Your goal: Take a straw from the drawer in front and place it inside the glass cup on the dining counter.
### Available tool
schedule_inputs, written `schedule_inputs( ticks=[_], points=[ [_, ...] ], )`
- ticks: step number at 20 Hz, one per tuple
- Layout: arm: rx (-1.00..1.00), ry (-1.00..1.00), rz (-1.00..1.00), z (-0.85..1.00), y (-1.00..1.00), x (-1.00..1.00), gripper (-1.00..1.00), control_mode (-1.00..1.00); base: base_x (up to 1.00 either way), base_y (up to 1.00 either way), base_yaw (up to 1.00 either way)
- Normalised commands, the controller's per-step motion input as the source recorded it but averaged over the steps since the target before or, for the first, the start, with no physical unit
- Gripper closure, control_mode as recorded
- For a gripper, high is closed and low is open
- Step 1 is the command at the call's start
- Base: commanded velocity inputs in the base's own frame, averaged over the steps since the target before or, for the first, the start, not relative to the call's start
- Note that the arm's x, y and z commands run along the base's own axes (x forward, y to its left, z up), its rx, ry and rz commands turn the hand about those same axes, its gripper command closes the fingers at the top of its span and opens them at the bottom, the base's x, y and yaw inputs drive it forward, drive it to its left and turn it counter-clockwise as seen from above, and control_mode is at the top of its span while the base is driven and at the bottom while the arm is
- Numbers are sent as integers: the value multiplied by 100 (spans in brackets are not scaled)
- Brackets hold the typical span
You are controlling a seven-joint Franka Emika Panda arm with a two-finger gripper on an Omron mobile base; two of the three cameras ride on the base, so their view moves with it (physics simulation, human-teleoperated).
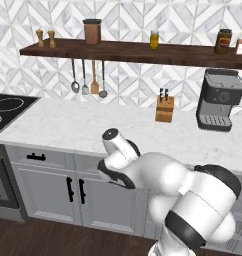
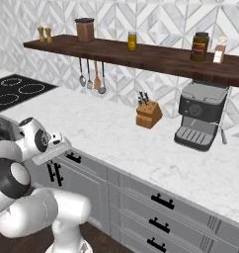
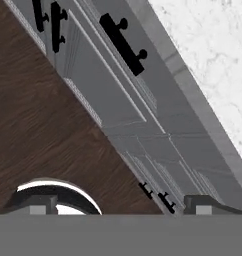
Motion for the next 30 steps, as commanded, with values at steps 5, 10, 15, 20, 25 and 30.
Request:
schedule_inputs(
  ticks=[5,10,15,20,25,30],
  points=[
    [-41,3,13,-54,63,69,-100,-100,0,0,0],
    [-25,-9,7,-55,41,42,-100,-100,0,0,0],
    [-16,-18,5,-54,9,35,-100,-100,0,0,0],
    [-16,-21,4,-40,2,26,-100,-100,0,0,0],
    [-9,-17,4,-2,0,37,-100,-100,0,0,0],
    [-2,0,6,0,-4,37,-100,-100,0,0,0]
  ],
)
